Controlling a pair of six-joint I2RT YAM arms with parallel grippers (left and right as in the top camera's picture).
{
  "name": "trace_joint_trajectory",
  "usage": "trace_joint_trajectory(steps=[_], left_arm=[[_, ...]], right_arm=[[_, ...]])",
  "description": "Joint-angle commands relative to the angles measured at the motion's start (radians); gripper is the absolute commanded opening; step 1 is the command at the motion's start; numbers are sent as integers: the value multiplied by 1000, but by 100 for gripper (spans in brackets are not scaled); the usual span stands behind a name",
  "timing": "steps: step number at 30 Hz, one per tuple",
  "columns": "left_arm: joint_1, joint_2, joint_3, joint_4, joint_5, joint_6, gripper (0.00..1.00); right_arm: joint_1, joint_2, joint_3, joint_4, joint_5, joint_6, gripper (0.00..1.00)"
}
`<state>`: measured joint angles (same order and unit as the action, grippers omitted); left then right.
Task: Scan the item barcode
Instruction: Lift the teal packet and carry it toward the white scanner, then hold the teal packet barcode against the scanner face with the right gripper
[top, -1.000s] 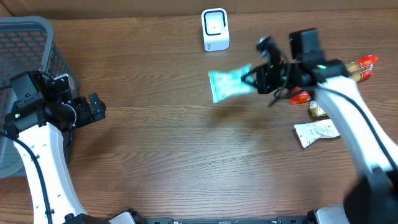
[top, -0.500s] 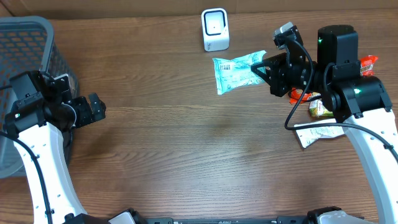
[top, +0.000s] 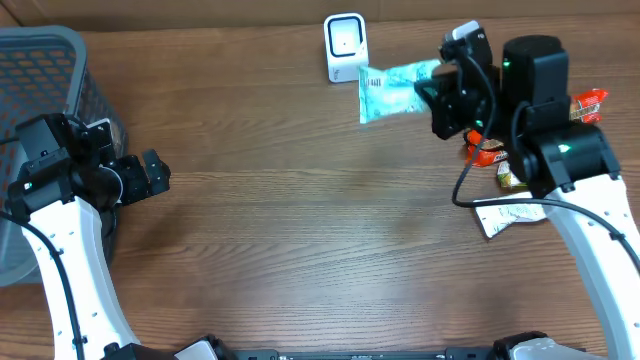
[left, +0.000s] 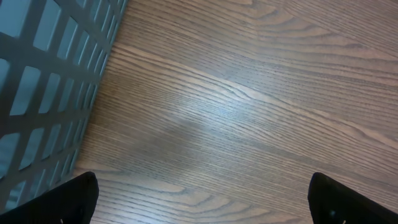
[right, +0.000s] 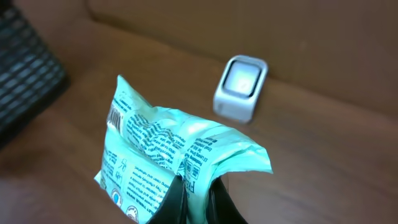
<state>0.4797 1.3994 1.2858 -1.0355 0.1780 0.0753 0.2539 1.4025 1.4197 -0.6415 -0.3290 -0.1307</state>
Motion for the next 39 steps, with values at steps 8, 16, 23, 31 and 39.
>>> trace_joint_trajectory(steps=[8, 16, 23, 31, 39], left_arm=[[-2, 6, 10, 0, -5, -19, 100], [-2, 6, 10, 0, -5, -19, 100], [-2, 6, 10, 0, -5, -19, 100], [-2, 6, 10, 0, -5, -19, 100], [-2, 6, 10, 0, -5, -19, 100]], right_arm=[[212, 232, 8, 422, 697, -187, 4], [243, 480, 8, 827, 852, -638, 4], [222, 713, 8, 1296, 851, -974, 4], [222, 920, 88, 1511, 807, -1307, 4], [215, 981, 167, 1484, 754, -1330, 4]])
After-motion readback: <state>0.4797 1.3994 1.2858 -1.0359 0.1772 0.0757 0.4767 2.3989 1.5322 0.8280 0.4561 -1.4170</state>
